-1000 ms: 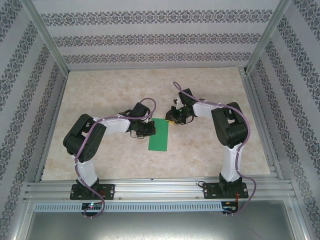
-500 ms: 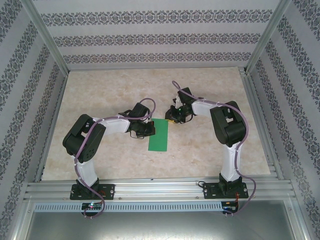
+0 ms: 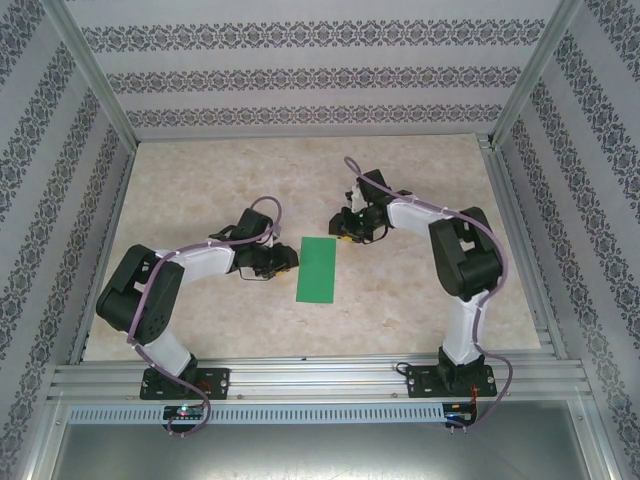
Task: Fold a paper plane with a square sheet of paper (pick it up from the middle)
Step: Fold the square sheet of paper in half at the center of the table.
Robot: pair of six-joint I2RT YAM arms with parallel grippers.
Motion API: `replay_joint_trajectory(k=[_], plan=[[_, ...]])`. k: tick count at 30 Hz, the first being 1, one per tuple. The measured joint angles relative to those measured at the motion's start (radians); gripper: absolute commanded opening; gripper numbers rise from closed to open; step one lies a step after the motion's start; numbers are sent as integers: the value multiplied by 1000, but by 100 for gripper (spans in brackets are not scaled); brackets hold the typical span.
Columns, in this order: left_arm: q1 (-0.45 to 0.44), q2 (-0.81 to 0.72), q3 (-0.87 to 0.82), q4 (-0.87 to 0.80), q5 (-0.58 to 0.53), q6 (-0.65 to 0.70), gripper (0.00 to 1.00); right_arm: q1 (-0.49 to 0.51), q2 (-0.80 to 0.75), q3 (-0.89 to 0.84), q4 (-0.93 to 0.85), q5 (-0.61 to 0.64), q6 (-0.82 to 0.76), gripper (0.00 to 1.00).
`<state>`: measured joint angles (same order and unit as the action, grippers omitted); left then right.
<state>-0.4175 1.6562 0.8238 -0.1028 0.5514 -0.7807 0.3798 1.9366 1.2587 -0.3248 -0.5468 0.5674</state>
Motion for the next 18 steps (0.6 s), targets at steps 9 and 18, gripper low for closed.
replay_joint_trajectory(k=[9,18], plan=[[14,23,3,41,85,-21,42,90,-270,-257,76,54,52,43],[14,45,15,40,103,-17,44,169,-273,-388,146,54,143,40]])
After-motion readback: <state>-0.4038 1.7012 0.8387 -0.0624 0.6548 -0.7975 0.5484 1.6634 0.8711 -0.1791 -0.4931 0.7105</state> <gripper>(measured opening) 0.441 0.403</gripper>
